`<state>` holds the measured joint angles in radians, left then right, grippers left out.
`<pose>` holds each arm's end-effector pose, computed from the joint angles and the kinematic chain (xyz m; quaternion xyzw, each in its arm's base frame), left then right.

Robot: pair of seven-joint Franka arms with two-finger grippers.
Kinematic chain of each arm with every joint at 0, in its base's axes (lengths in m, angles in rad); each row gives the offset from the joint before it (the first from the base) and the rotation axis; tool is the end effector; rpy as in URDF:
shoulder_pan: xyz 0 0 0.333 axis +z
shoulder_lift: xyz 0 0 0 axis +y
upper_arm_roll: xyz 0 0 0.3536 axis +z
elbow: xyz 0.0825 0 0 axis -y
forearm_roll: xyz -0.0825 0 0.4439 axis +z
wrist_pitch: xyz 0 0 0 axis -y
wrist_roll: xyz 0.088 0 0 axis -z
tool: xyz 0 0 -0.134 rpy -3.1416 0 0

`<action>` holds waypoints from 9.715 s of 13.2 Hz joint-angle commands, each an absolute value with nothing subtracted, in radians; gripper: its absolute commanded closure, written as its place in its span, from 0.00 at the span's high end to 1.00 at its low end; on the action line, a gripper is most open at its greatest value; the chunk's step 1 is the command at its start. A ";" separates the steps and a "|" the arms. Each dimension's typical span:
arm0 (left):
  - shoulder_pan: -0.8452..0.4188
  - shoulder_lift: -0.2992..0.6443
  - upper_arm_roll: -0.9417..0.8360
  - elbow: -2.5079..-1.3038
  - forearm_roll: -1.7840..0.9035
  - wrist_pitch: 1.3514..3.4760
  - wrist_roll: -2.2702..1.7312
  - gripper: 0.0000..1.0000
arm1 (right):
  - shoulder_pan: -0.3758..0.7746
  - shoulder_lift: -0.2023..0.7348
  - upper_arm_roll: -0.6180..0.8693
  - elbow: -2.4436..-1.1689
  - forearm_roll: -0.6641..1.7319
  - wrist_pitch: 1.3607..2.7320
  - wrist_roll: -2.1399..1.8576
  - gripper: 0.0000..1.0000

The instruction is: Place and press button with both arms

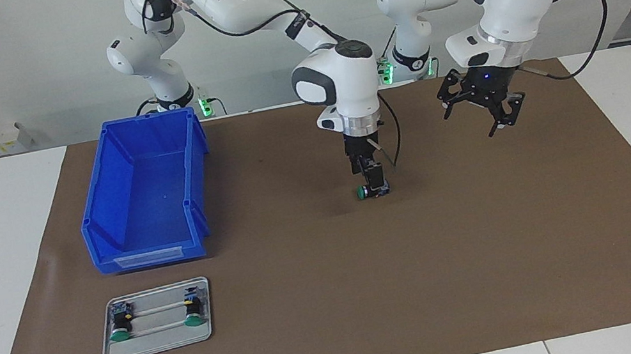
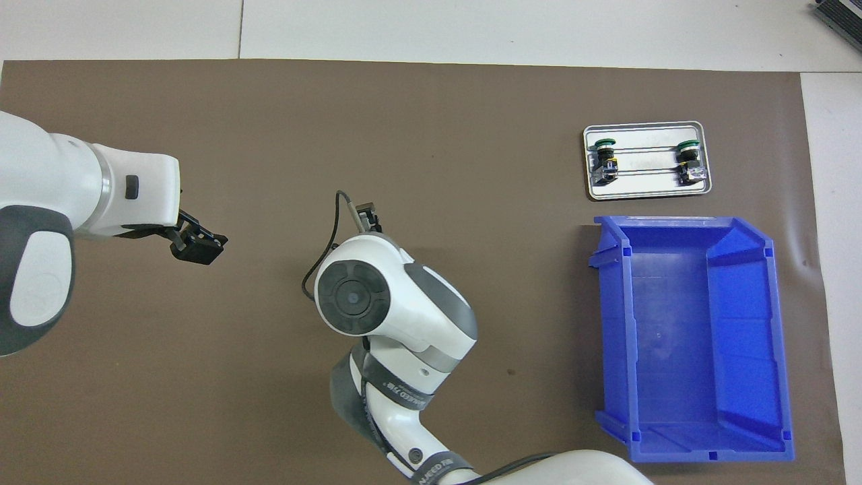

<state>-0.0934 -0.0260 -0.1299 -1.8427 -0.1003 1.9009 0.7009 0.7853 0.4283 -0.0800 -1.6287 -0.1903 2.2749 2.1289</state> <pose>0.6052 -0.1482 0.5348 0.8996 -0.4322 0.0517 0.0351 0.5859 0.4968 0.3760 -0.7863 0.6009 -0.1102 0.0925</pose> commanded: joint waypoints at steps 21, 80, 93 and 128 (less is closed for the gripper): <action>-0.466 0.224 -0.115 -2.100 -0.167 2.433 0.945 0.97 | 0.041 -0.089 -0.100 -1.600 -0.014 1.597 0.187 1.00; -0.287 0.273 -0.120 -1.950 -0.845 2.317 1.363 0.22 | 0.064 -0.038 -0.063 -1.608 -0.040 1.568 0.051 1.00; -0.166 0.199 -0.117 -2.055 -1.170 2.154 1.629 0.22 | 0.064 -0.038 -0.063 -1.608 -0.040 1.568 0.051 1.00; -0.086 0.313 -0.117 -2.358 -1.861 1.815 2.559 0.25 | 0.064 -0.038 -0.063 -1.608 -0.040 1.568 0.051 1.00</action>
